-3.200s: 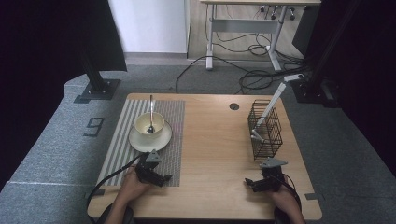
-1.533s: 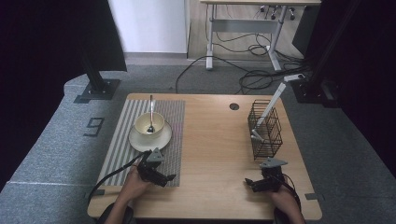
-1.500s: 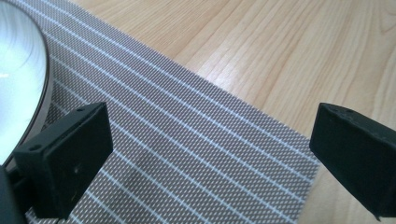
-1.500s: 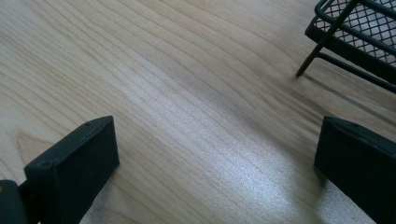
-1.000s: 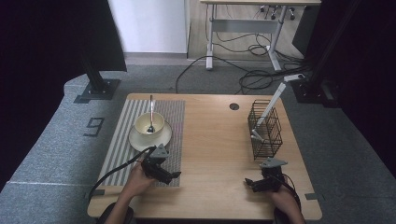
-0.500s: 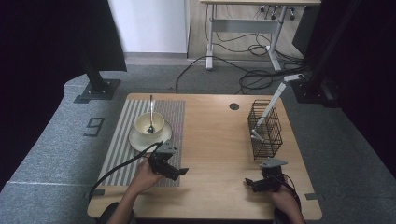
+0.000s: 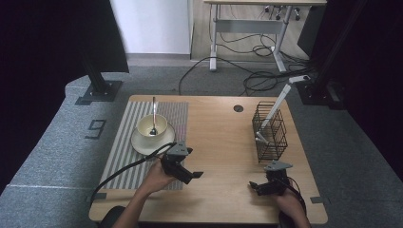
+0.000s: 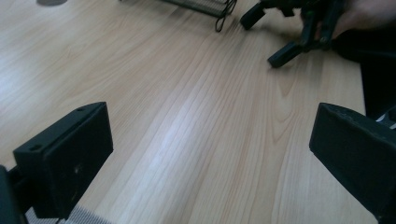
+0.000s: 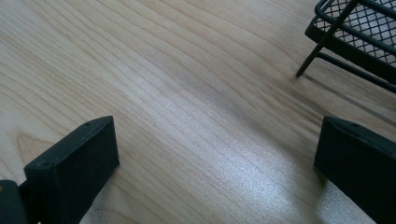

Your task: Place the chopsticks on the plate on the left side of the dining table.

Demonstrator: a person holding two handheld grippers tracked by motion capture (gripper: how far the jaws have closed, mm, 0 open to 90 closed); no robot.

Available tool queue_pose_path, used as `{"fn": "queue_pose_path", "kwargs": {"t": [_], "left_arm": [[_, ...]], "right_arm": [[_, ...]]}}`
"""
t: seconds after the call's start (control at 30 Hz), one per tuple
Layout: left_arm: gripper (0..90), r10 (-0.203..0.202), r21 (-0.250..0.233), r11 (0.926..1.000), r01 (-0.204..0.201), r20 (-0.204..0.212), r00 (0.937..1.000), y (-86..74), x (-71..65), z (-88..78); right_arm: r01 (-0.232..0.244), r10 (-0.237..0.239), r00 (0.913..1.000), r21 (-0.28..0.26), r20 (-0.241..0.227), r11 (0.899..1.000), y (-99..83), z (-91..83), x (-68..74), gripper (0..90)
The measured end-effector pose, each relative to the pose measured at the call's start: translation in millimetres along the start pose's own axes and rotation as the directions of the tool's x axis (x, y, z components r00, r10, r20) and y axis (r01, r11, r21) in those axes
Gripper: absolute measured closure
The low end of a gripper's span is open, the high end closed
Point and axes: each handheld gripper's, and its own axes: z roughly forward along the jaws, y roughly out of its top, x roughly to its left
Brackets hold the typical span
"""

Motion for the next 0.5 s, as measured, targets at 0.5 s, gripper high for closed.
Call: {"fn": "queue_pose_path", "kwargs": {"t": [0.5], "left_arm": [[0.0,-0.041,-0.062,0.9968,0.051,0.149,0.9880,44.7,5.4,16.4]], "right_arm": [[0.001,-0.001,1.0000,0.000,0.000,1.000,0.0,0.0,0.0,0.0]]}}
